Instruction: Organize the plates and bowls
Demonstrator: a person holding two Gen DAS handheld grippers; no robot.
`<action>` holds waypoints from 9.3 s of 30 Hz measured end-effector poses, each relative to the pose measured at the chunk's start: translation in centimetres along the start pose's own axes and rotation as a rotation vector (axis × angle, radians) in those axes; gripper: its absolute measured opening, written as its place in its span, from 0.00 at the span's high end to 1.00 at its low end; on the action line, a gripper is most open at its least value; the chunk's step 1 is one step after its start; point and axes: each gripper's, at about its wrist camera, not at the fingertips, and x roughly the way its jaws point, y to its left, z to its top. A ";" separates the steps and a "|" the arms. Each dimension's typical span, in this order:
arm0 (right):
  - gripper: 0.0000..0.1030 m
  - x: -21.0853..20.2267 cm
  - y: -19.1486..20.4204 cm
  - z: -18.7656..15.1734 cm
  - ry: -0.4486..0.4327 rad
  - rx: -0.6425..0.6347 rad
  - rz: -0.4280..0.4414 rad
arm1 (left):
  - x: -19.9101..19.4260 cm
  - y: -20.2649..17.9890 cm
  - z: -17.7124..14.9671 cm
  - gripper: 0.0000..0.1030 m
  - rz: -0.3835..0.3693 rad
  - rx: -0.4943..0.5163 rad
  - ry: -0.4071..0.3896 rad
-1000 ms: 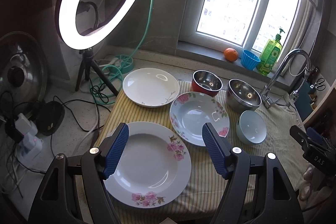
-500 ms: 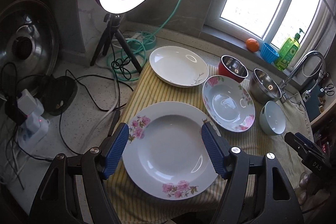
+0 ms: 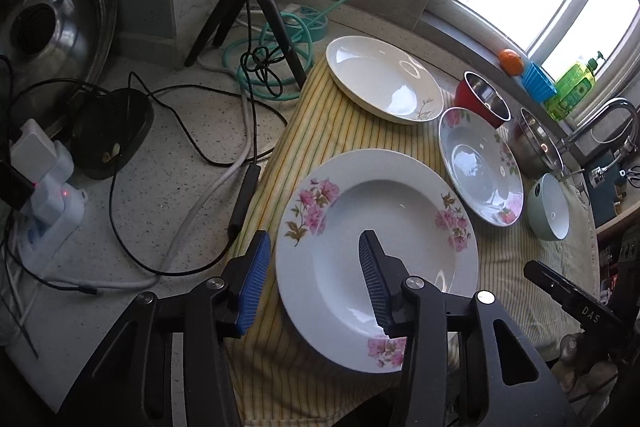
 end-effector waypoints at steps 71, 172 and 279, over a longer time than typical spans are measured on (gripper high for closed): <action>0.87 7.1 1.9 0.7 0.202 0.104 0.163 | 5.6 3.0 0.7 0.83 -0.105 -0.115 0.155; 0.85 -3.0 -17.7 -0.9 0.156 0.241 0.047 | 6.8 -16.4 -6.4 0.83 -0.169 0.076 0.270; 0.76 6.4 -5.5 18.1 0.228 -0.200 -0.049 | 8.6 -10.5 4.4 0.82 -0.183 -0.116 0.133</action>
